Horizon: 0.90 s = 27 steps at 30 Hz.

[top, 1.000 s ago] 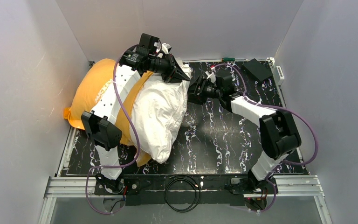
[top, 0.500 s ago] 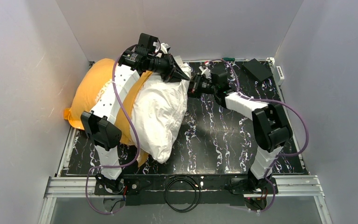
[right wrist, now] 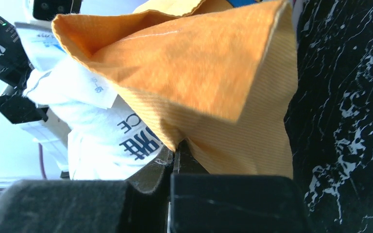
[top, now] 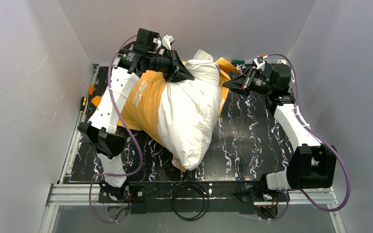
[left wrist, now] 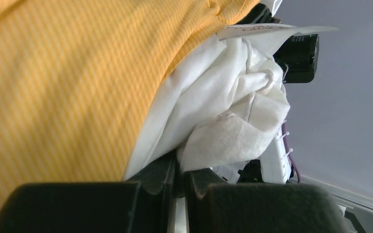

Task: Put the pillow into the pillowcase
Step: Stuff the pillow into the pillowcase.

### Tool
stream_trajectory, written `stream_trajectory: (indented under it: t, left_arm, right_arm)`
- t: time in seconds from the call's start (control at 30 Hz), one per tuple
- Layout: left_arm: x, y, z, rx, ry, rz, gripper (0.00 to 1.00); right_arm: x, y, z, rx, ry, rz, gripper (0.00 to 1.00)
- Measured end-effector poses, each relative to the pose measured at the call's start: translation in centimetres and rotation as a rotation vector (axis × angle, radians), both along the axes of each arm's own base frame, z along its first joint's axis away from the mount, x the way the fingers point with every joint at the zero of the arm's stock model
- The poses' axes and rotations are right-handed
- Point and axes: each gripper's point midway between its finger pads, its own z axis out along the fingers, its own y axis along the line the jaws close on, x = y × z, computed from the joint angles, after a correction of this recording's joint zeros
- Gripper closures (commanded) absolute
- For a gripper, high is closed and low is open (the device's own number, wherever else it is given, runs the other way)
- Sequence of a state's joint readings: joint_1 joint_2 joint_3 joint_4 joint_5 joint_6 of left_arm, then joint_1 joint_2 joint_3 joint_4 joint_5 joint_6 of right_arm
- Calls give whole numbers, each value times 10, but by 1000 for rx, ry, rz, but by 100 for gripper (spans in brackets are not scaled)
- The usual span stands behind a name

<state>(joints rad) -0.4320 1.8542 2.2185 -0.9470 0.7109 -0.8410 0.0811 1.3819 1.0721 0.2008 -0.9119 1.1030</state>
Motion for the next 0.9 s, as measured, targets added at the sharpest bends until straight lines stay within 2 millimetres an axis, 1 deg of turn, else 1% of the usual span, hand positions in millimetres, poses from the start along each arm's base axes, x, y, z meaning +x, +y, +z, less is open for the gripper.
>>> stream_trajectory:
  t: [0.1,0.27,0.33,0.5,0.57,0.6,0.67,0.77,0.87,0.9]
  left_arm:
    - [3,16,10,34,-45,50,100]
    - [13,42,18,86,-92,135,100]
    - [14,48,20,96,-100,149,100]
    - [12,56,26,109,-125,163,100]
    - [12,59,32,112,-147,174,100]
    - [12,60,34,112,-158,178,100]
    - [13,61,41,101,-183,178,100]
    - [14,57,47,58,-194,155,100]
    - [13,50,46,20,-171,122,100]
    - [12,48,45,10,-157,112,100]
  right_arm:
    - [-10,-6,8,17,13,15,99]
    - [-15,-17,23,67,30,29,99]
    - [-17,-18,36,101,9,43,99]
    - [-24,-17,73,181,-68,126,99]
    - [-25,-17,83,189,-84,158,99]
    - [-25,-17,85,180,-87,166,99]
    - [-24,-19,82,140,-82,150,99]
    - [-19,-24,70,61,-55,87,99]
    - [-18,-32,46,-17,-12,34,99]
    - [-18,-34,36,-46,12,21,95]
